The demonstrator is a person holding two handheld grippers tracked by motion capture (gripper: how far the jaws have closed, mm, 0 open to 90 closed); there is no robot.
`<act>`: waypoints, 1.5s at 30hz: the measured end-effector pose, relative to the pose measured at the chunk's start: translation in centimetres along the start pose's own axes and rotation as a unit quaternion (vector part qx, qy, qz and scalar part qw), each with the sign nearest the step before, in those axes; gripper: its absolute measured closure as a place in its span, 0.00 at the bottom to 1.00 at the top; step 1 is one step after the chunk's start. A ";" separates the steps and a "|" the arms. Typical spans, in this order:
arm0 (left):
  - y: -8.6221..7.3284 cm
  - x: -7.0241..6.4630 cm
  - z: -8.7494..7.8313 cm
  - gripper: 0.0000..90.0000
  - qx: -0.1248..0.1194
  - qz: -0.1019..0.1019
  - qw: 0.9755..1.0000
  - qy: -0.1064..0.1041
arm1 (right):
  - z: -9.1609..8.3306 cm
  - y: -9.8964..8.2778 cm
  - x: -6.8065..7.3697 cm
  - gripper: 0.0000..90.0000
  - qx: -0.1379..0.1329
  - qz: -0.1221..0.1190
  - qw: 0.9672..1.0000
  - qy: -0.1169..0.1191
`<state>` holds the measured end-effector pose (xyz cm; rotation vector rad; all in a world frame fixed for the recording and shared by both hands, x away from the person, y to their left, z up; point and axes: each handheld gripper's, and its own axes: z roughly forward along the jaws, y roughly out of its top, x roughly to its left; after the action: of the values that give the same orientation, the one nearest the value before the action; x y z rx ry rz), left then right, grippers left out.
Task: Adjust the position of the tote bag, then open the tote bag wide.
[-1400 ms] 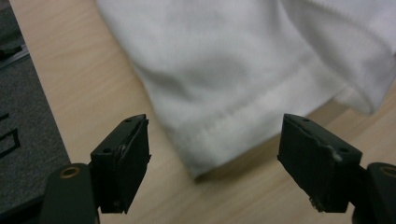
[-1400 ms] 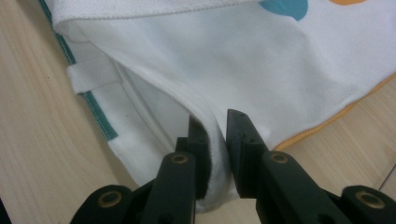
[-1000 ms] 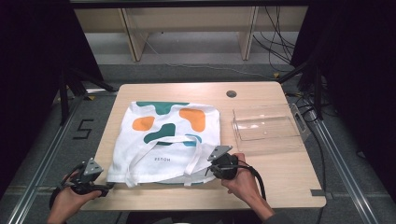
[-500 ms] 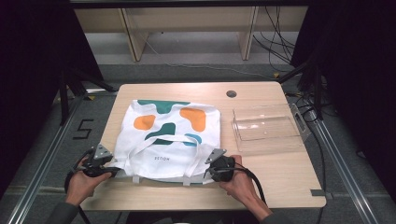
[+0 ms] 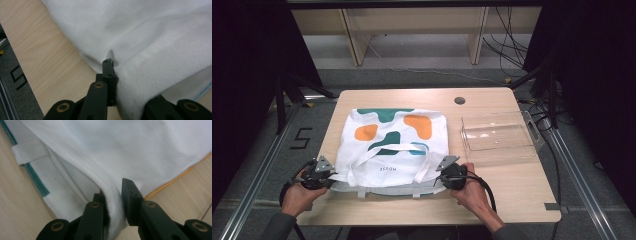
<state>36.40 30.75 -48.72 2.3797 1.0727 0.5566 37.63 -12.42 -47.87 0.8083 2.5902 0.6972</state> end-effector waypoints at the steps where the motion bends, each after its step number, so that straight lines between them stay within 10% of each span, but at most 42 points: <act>1: 0.0 -0.2 -0.2 0.94 -0.001 -0.002 1.000 -0.001 | 0.0 0.0 0.0 0.90 0.000 0.000 1.000 0.000; 24: 0.7 -3.6 -3.7 0.94 -0.039 0.043 0.997 -0.057 | -5.6 -0.6 -2.6 0.91 -0.071 0.034 0.997 -0.001; 45: 10.7 2.2 -12.9 0.95 -0.097 0.072 0.991 -0.057 | -14.4 5.9 -7.7 0.95 -0.125 0.012 0.992 -0.001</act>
<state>37.05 29.38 -31.88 2.2977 0.7653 0.5413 39.79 -17.85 -31.49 0.7609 2.4306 1.0029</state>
